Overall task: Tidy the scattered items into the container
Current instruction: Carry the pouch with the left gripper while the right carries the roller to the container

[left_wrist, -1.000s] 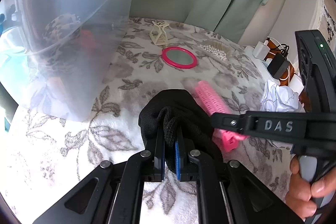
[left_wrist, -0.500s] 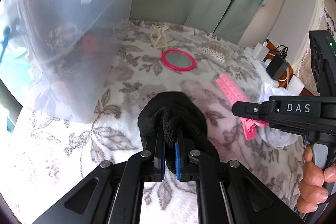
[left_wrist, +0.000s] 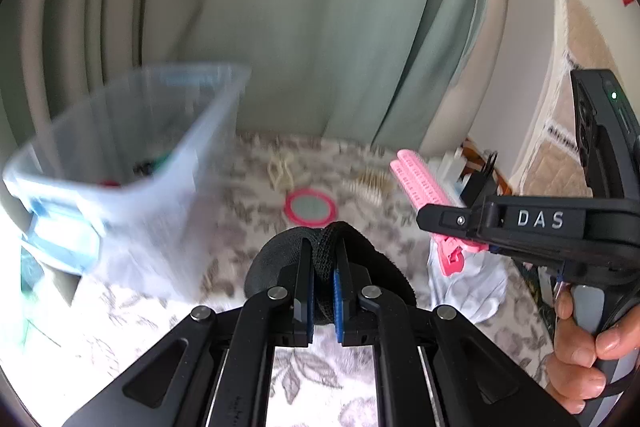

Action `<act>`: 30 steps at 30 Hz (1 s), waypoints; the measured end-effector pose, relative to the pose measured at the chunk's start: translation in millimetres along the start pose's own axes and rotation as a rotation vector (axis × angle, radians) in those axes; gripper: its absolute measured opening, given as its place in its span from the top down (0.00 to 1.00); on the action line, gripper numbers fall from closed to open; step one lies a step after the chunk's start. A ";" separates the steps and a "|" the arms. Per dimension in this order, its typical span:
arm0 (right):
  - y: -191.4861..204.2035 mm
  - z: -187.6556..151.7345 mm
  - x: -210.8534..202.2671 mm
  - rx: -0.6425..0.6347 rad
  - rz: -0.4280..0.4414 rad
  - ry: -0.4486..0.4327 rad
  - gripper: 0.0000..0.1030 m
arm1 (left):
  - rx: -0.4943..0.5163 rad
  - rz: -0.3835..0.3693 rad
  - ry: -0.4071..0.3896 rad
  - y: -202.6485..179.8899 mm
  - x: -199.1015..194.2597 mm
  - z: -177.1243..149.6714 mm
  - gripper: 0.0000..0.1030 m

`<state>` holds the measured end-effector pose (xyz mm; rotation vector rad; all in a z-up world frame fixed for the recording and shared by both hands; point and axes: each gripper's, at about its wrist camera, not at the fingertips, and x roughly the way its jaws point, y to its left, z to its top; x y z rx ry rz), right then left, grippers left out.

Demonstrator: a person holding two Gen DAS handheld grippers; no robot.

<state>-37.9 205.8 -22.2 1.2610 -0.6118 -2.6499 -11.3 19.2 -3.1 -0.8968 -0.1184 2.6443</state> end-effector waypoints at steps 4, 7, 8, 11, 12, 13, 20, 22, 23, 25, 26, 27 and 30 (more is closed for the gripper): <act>15.7 6.3 -23.5 -0.025 0.031 -0.054 0.72 | -0.001 0.007 -0.072 0.3 -26.2 18.4 0.93; 28.6 9.3 -41.1 -0.044 0.060 -0.097 0.72 | -0.012 0.002 -0.125 4.2 -44.6 29.8 0.93; 32.3 9.8 -45.3 -0.048 0.068 -0.108 0.72 | -0.016 0.000 -0.142 5.8 -50.4 33.1 0.93; 45.0 11.9 -57.8 -0.072 0.088 -0.139 0.72 | -0.029 0.004 -0.186 10.6 -66.2 41.8 0.93; 48.7 12.6 -60.7 -0.079 0.095 -0.148 0.72 | -0.034 0.004 -0.202 12.7 -71.3 44.6 0.93; 53.5 13.5 -64.3 -0.088 0.103 -0.158 0.72 | -0.039 0.005 -0.217 15.1 -76.2 47.2 0.93; 86.6 20.1 -75.8 -0.154 0.139 -0.194 0.72 | -0.085 0.046 -0.325 37.7 -107.7 66.9 0.93; 97.0 22.4 -75.2 -0.171 0.148 -0.197 0.72 | -0.102 0.061 -0.353 45.9 -114.7 72.8 0.93; 102.2 23.6 -74.9 -0.179 0.152 -0.199 0.72 | -0.114 0.069 -0.368 50.8 -117.9 76.2 0.93; 112.5 25.8 -74.2 -0.196 0.161 -0.202 0.72 | -0.139 0.083 -0.393 60.6 -123.0 82.0 0.93; 117.7 27.0 -73.9 -0.204 0.165 -0.204 0.72 | -0.151 0.089 -0.404 65.0 -124.5 83.8 0.93; 122.9 28.1 -73.6 -0.213 0.170 -0.206 0.72 | -0.164 0.095 -0.414 69.3 -125.9 85.7 0.93; 137.5 30.8 -69.2 -0.232 0.183 -0.202 0.72 | -0.203 0.114 -0.431 82.4 -126.4 88.2 0.93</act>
